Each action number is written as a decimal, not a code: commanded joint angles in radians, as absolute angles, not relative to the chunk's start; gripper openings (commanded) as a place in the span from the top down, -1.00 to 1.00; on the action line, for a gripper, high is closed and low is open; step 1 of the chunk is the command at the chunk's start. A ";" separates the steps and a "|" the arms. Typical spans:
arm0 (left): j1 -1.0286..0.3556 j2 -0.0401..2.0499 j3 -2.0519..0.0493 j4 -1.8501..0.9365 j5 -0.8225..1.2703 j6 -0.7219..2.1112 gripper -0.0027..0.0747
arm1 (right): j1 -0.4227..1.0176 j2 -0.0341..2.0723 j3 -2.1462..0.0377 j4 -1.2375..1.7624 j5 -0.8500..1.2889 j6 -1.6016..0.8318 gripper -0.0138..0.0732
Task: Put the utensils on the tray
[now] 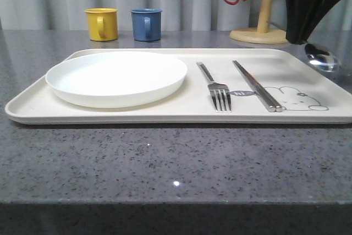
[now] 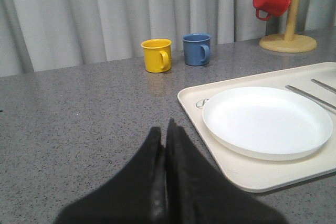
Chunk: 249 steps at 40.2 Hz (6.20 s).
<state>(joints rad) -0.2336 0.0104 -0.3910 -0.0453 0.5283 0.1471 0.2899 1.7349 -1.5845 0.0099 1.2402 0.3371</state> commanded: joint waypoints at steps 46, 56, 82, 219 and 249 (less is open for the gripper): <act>-0.232 0.022 -0.414 -0.055 0.445 0.140 0.98 | 0.294 1.810 -1.620 0.000 1.327 0.400 -0.02; -0.232 0.022 -0.414 -0.055 0.445 0.140 0.98 | 0.294 1.668 -1.620 -0.030 1.287 0.382 -0.01; -0.232 0.022 -0.414 -0.055 0.445 0.140 0.98 | 0.294 1.032 -1.136 -0.030 0.890 0.212 0.82; -0.033 -0.028 0.007 -0.038 0.046 0.140 0.98 | 0.294 0.211 -0.397 -0.094 0.400 0.154 0.82; -0.033 -0.028 0.007 -0.038 0.046 0.140 0.98 | 0.002 -0.020 -0.045 0.005 0.169 0.109 0.82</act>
